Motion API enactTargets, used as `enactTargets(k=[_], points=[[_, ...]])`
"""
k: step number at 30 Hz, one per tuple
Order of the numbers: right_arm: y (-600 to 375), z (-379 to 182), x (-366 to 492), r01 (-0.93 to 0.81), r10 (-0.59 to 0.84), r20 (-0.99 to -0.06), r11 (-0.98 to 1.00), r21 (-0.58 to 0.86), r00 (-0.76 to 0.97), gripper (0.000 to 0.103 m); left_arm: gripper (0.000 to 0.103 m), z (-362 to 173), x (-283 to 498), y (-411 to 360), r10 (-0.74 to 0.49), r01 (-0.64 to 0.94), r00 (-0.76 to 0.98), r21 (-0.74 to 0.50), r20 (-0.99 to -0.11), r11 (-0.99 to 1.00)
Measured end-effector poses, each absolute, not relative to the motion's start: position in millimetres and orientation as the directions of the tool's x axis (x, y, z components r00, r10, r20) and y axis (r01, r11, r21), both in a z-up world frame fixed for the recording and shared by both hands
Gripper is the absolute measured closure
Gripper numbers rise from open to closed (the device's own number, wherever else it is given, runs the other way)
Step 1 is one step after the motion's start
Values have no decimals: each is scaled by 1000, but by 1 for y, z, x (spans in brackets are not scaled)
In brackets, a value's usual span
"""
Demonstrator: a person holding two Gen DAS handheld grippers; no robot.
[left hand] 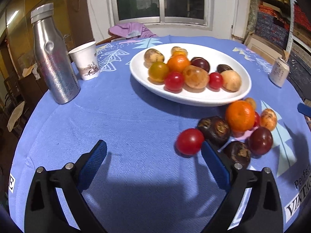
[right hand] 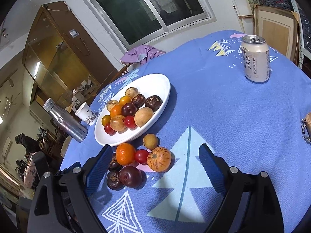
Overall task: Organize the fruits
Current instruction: 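Move the left gripper to a red tomato on the cloth and grasp it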
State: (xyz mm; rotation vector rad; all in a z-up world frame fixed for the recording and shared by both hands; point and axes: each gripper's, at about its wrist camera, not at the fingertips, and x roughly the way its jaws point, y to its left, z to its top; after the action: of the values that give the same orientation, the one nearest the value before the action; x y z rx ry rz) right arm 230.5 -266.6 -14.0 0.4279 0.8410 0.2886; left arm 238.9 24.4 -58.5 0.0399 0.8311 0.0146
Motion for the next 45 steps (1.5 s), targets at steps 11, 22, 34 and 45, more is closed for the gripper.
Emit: enactTargets(k=[11, 22, 34, 45], points=[[-268, -13, 229, -81, 415, -643, 873, 482, 644, 12, 6, -47, 234, 76, 11, -134, 694, -114, -720, 984], [-263, -7, 225, -120, 419, -626, 879, 462, 658, 12, 6, -57, 237, 43, 15, -17, 683, 4, -730, 1000], [-259, -7, 223, -134, 420, -629, 883, 450, 654, 12, 39, -59, 238, 31, -75, 78, 676, -30, -733, 997], [-253, -10, 223, -148, 416, -643, 891, 429, 643, 12, 51, -63, 250, 29, -118, 97, 654, -72, -748, 993]])
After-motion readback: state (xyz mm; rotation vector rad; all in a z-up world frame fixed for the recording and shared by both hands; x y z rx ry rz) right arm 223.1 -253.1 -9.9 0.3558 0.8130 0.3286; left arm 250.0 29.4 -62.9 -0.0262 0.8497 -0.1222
